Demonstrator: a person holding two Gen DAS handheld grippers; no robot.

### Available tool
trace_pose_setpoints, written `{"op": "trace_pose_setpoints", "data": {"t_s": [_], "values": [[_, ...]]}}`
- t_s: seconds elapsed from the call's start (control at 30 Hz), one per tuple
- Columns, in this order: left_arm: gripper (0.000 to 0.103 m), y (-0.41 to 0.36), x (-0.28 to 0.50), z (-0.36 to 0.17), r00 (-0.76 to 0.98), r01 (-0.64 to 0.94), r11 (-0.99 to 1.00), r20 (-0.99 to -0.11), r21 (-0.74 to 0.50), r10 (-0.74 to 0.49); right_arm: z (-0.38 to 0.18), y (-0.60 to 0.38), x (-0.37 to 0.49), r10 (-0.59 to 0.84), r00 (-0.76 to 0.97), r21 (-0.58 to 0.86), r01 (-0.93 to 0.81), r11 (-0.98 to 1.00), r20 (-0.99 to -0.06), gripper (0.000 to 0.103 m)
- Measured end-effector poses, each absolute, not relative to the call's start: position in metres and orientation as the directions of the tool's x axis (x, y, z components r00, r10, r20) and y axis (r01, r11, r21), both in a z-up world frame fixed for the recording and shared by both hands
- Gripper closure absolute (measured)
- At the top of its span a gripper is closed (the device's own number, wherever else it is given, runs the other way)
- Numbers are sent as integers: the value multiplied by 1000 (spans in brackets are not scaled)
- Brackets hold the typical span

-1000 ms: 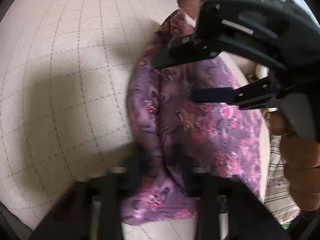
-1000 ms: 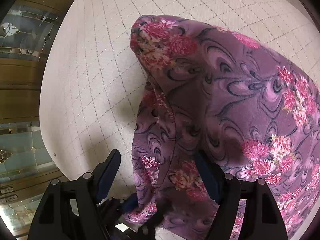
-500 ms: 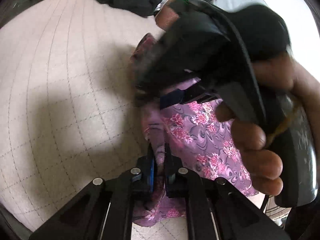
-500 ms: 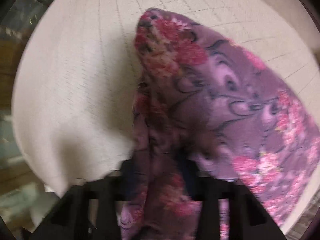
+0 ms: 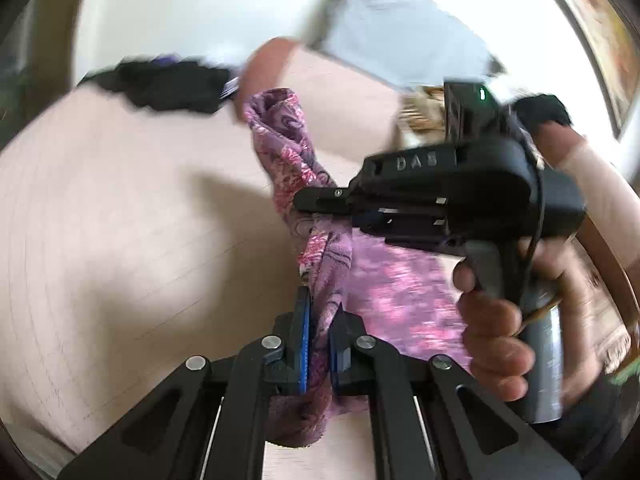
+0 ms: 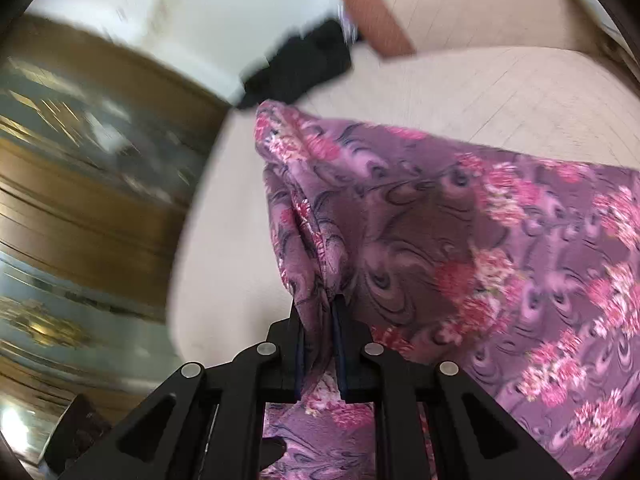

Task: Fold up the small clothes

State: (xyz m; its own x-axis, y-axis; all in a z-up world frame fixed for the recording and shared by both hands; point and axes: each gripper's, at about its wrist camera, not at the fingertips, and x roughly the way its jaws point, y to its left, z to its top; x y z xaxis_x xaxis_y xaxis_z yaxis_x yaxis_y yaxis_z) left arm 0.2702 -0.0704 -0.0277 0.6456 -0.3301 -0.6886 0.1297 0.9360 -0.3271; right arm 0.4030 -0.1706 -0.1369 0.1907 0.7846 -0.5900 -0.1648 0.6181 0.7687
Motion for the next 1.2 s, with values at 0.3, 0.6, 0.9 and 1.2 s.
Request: {"op": "trace_pose_setpoints", "data": {"t_s": [0.3, 0.6, 0.9, 1.2], "values": [[96, -236, 292, -14, 594, 344, 919, -712, -195, -373, -145, -341, 382, 850, 380, 908, -58, 415, -364, 90], [95, -323, 354, -111, 364, 358, 898, -847, -257, -388, -247, -419, 396, 756, 360, 837, 272, 475, -546, 90], [45, -281, 326, -110, 315, 381, 846, -808, -373, -498, -252, -435, 386, 690, 326, 754, 411, 513, -646, 48], [41, -225, 334, -141, 351, 224, 950, -892, -215, -285, -259, -385, 358, 563, 138, 577, 284, 766, -815, 63]]}}
